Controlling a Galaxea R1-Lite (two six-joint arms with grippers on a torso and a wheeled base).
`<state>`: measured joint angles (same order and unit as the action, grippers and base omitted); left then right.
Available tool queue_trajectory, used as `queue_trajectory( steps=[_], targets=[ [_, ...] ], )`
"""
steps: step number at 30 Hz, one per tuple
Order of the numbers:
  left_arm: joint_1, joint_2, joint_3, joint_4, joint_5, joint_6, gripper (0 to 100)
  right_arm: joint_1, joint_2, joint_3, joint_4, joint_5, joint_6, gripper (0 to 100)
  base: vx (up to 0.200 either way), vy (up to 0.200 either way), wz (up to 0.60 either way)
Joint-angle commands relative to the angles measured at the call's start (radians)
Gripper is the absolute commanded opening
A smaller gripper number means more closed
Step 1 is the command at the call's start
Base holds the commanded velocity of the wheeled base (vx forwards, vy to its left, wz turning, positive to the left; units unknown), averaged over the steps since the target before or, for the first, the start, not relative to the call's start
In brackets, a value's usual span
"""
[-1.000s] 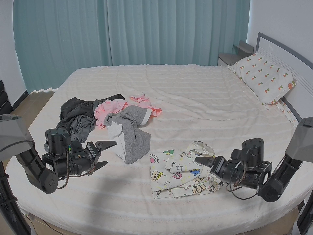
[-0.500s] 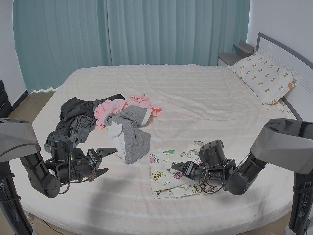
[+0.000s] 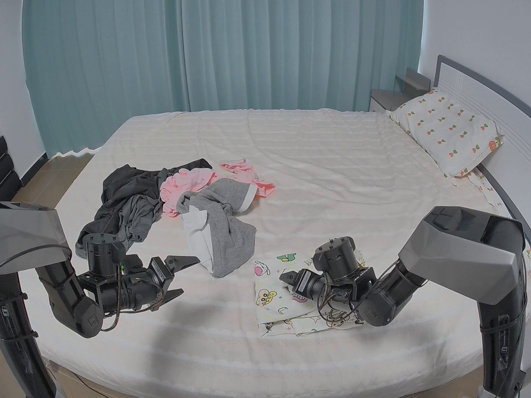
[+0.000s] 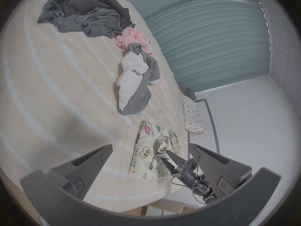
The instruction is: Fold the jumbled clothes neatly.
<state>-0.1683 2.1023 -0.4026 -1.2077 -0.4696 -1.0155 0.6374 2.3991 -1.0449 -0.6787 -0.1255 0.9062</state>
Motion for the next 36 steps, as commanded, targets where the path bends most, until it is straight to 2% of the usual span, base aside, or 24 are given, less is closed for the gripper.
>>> queue_trajectory(
  steps=[1,2,3,8,15,22,23,30,36],
  targets=[
    [0.000,0.005,0.002,-0.001,0.002,0.003,100,-0.013,0.038,-0.081,0.019,-0.023,-0.001,100,0.000,0.000,0.00],
    [0.000,0.005,0.001,0.000,0.002,0.003,100,-0.018,0.040,-0.087,0.027,-0.023,-0.003,100,0.000,0.000,0.00],
    [0.001,0.005,0.001,-0.001,0.002,0.003,100,-0.019,0.041,-0.093,0.042,-0.025,-0.003,0,0.000,0.000,0.00],
    [0.001,0.007,0.001,-0.001,0.002,0.003,100,-0.024,0.041,-0.084,0.073,-0.029,0.002,0,0.000,0.000,0.00],
    [0.001,0.007,0.002,0.000,0.002,0.003,100,-0.053,-0.008,-0.037,0.065,-0.074,0.008,0,0.000,0.000,0.00],
    [0.001,0.007,0.002,0.000,0.002,0.003,100,-0.105,-0.100,0.048,0.065,-0.068,0.059,0,0.000,0.000,0.00],
    [0.001,0.007,0.002,-0.001,0.002,0.003,100,-0.131,-0.127,0.083,0.065,-0.063,0.074,0,0.000,0.000,0.00],
    [0.001,0.007,0.002,-0.001,0.002,0.003,100,-0.194,-0.172,0.209,0.057,-0.042,0.096,0,0.000,0.000,0.00],
    [0.001,0.007,0.002,-0.001,0.002,0.003,100,-0.196,-0.181,0.287,0.028,-0.025,0.115,0,0.000,0.000,0.00]
  ],
)
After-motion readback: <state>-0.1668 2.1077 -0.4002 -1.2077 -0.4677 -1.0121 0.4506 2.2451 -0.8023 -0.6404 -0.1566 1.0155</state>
